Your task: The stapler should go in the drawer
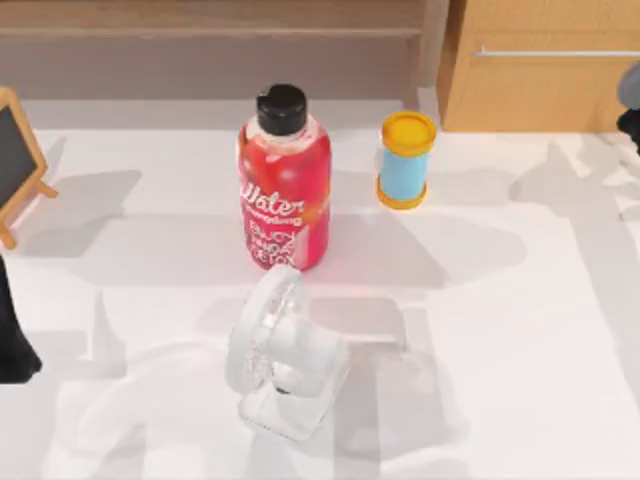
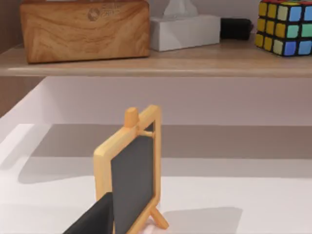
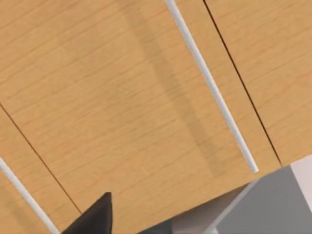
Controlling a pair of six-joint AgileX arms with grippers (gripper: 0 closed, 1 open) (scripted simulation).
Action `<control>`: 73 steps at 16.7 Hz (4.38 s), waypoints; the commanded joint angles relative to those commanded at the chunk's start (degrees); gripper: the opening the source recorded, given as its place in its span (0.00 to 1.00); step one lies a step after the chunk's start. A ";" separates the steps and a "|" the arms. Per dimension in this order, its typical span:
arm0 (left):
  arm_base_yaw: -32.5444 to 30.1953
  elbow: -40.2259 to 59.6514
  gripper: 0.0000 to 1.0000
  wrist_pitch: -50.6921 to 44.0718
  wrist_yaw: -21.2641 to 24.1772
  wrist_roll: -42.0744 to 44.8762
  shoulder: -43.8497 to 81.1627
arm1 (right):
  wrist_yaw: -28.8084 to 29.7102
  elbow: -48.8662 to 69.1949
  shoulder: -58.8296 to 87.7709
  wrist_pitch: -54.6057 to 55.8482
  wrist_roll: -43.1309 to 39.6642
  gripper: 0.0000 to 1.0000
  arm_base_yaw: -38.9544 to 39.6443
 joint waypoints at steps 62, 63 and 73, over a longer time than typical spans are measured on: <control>0.00 0.00 1.00 0.00 0.00 0.00 0.00 | 7.03 8.32 40.19 30.08 -28.41 0.00 4.65; 0.00 0.00 1.00 0.00 0.00 0.00 0.00 | 7.04 8.19 40.14 30.15 -28.41 0.00 4.67; 0.00 0.00 1.00 0.00 0.00 0.00 0.00 | 8.75 -0.97 36.67 35.71 -28.40 0.00 6.37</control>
